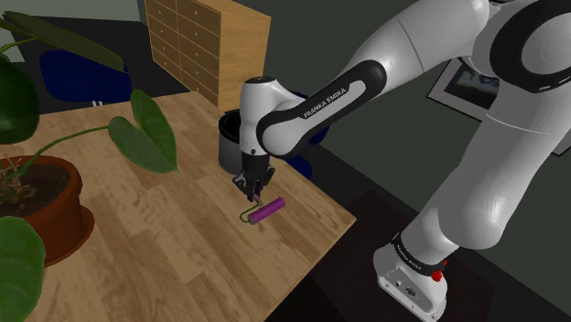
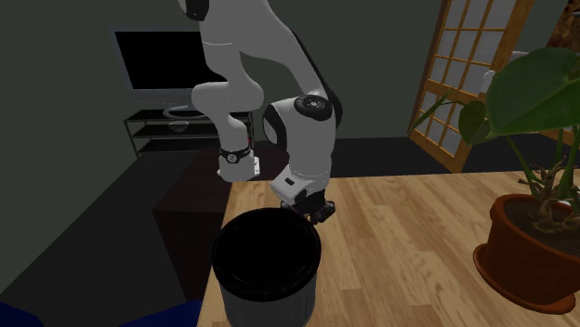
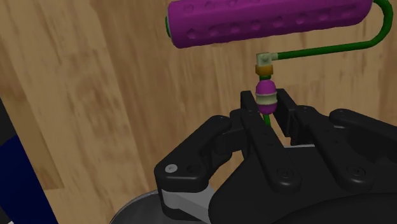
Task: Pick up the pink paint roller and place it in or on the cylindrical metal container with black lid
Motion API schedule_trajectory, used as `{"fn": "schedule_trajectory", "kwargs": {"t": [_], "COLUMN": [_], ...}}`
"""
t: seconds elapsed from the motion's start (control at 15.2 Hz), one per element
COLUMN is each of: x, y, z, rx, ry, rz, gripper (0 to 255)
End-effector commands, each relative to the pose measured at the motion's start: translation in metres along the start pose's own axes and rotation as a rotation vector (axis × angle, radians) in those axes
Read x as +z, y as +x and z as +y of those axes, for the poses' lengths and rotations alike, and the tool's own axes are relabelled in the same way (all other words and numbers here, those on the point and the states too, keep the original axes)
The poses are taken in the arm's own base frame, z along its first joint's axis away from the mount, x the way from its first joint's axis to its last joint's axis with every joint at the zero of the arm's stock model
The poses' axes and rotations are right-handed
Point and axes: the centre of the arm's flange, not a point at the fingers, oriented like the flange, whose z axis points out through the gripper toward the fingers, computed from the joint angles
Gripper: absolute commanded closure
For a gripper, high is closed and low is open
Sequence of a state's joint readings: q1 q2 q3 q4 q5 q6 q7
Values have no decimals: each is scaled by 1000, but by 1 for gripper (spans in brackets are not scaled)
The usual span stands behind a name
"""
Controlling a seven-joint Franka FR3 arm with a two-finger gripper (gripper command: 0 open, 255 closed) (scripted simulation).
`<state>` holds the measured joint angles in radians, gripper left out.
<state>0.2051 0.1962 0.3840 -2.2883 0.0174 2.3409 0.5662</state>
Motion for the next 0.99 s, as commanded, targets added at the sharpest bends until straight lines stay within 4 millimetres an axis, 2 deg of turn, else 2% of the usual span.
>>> {"fn": "schedule_trajectory", "kwargs": {"t": [0.0,0.92], "x": [-8,-81], "y": [-1,-12], "z": [0,0], "rx": [0,0], "ry": [0,0], "rz": [0,0], "gripper": [255,255]}}
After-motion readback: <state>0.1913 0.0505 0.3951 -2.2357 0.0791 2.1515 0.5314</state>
